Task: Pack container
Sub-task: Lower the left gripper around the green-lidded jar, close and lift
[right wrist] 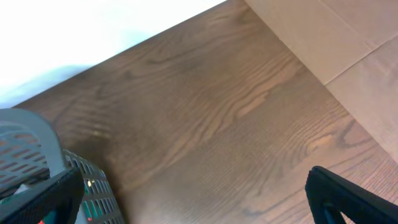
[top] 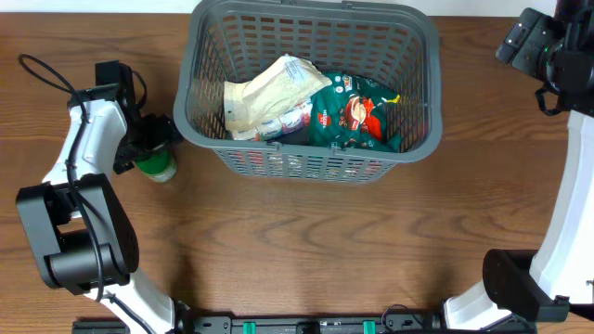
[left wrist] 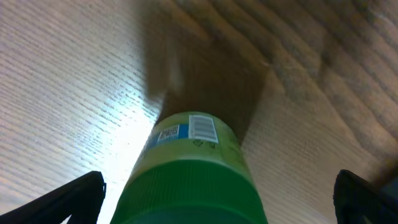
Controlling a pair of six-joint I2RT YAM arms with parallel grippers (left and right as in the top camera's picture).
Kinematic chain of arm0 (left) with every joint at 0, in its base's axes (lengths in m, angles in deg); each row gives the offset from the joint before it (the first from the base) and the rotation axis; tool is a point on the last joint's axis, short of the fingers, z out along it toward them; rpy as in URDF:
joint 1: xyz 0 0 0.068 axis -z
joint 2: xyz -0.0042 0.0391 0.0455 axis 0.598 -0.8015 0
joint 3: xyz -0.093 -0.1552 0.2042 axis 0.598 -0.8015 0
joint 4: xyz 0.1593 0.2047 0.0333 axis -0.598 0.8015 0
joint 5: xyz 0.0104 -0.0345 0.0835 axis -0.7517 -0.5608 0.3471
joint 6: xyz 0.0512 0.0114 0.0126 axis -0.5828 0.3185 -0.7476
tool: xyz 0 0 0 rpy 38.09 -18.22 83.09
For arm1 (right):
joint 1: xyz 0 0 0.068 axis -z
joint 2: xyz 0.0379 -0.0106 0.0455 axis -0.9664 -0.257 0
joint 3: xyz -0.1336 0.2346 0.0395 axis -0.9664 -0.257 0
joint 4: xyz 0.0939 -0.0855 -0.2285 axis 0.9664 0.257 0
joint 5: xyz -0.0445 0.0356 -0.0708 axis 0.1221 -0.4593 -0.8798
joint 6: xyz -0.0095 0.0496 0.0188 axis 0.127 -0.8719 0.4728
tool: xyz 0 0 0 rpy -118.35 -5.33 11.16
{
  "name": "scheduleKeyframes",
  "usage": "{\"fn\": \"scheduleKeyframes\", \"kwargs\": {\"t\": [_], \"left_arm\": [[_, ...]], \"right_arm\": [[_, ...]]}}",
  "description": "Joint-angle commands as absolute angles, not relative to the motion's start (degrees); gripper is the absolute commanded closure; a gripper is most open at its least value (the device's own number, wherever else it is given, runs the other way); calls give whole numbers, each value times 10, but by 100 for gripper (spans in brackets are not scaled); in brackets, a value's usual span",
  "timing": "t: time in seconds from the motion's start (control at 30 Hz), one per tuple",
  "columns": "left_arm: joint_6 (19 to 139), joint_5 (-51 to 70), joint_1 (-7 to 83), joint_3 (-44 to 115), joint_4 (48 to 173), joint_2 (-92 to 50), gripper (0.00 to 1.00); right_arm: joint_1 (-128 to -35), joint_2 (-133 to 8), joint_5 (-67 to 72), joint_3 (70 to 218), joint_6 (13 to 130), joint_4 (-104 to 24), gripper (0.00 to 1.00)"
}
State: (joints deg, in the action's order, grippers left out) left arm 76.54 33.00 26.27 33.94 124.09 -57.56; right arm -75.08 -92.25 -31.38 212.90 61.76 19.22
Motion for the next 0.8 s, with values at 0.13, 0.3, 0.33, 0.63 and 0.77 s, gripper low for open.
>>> {"fn": "scheduleKeyframes", "kwargs": {"t": [0.13, 0.3, 0.33, 0.63, 0.77], "left_arm": [[773, 331, 260, 339, 1239, -599, 1], [775, 331, 260, 339, 1239, -620, 1], [775, 331, 260, 339, 1238, -621, 1], [779, 341, 260, 339, 1231, -625, 1], [779, 342, 260, 339, 1231, -629, 1]], "right_arm": [[-748, -921, -323, 2135, 610, 193, 0], [-748, -921, -323, 2134, 610, 193, 1], [-748, -921, -323, 2134, 610, 193, 1], [-748, -921, -323, 2135, 610, 193, 1], [-748, -921, -323, 2134, 610, 193, 1]]}}
